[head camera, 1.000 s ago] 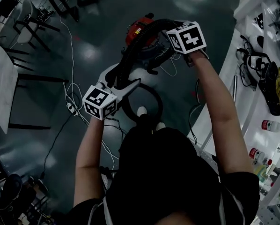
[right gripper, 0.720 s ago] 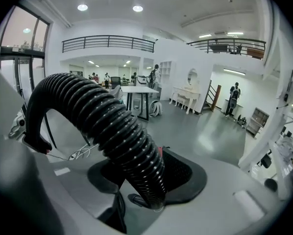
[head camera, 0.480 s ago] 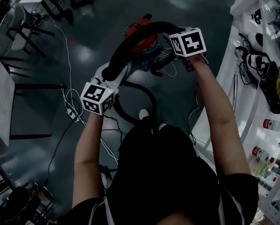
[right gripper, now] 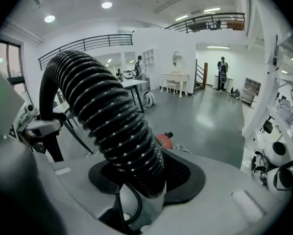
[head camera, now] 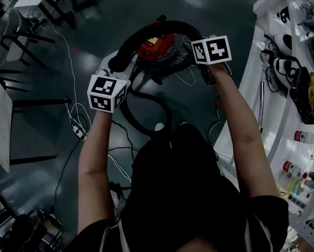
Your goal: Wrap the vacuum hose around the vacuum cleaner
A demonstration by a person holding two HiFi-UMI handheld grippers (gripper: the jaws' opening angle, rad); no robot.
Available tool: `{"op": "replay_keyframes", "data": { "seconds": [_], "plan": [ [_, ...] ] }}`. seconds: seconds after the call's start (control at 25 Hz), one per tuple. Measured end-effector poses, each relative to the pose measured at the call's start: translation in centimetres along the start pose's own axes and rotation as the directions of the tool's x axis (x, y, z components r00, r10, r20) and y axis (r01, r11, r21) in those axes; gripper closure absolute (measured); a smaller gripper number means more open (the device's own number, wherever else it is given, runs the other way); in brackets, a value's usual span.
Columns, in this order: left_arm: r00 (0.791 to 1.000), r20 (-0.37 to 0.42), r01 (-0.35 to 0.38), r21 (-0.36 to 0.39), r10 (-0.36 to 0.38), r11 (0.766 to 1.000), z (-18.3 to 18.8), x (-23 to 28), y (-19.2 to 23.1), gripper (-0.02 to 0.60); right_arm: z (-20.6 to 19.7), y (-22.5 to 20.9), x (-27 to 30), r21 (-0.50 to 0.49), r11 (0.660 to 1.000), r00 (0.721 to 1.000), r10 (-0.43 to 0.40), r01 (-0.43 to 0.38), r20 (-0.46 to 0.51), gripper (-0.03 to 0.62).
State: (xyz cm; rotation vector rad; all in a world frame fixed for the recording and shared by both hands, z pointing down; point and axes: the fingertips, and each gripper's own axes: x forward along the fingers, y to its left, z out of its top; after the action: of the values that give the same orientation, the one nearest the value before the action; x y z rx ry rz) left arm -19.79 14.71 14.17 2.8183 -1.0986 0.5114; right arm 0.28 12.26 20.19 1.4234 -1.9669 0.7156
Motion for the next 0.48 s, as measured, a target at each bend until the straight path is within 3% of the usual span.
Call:
{"op": "replay_keyframes", "data": {
  "seconds": [0.48],
  "plan": [
    [0.994,-0.059,-0.084,0.116,0.092,0.990,3.6,4.6,4.3,0.472,-1.9,0.7,3.5,0.068,0.988,0.984,0.147,-0.140,-0.106,0.425]
  ]
}}
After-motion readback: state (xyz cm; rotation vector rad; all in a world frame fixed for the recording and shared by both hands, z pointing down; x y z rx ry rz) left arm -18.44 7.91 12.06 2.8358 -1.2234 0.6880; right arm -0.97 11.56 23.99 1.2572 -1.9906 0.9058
